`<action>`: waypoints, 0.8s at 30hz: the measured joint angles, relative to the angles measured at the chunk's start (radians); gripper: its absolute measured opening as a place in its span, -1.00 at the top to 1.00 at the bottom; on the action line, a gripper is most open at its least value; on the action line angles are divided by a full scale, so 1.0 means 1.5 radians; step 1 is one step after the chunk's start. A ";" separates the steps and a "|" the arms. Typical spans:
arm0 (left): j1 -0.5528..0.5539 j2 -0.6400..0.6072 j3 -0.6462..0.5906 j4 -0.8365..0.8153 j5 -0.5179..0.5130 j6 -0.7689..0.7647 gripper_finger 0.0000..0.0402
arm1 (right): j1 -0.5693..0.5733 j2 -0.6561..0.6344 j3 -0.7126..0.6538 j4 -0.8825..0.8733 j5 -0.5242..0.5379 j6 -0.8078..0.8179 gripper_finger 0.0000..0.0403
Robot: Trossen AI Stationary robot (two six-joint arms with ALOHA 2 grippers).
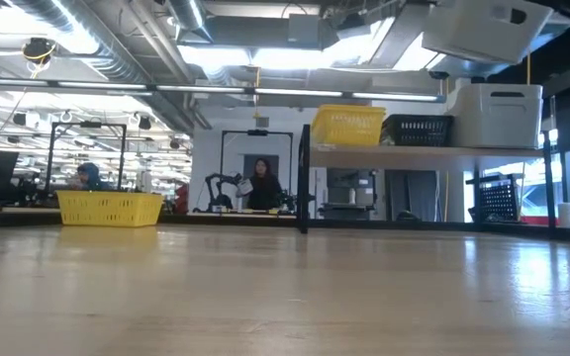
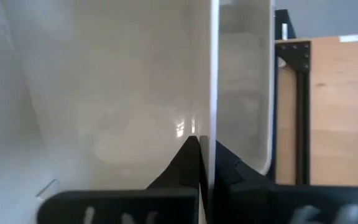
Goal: Stack baskets on shelf by color
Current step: Stack the white bin on top of the white bin on the shelf
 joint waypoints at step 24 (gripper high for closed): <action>0.000 0.000 0.000 0.000 0.000 -0.017 0.76 | 0.000 0.039 -0.021 0.017 0.127 -0.039 1.00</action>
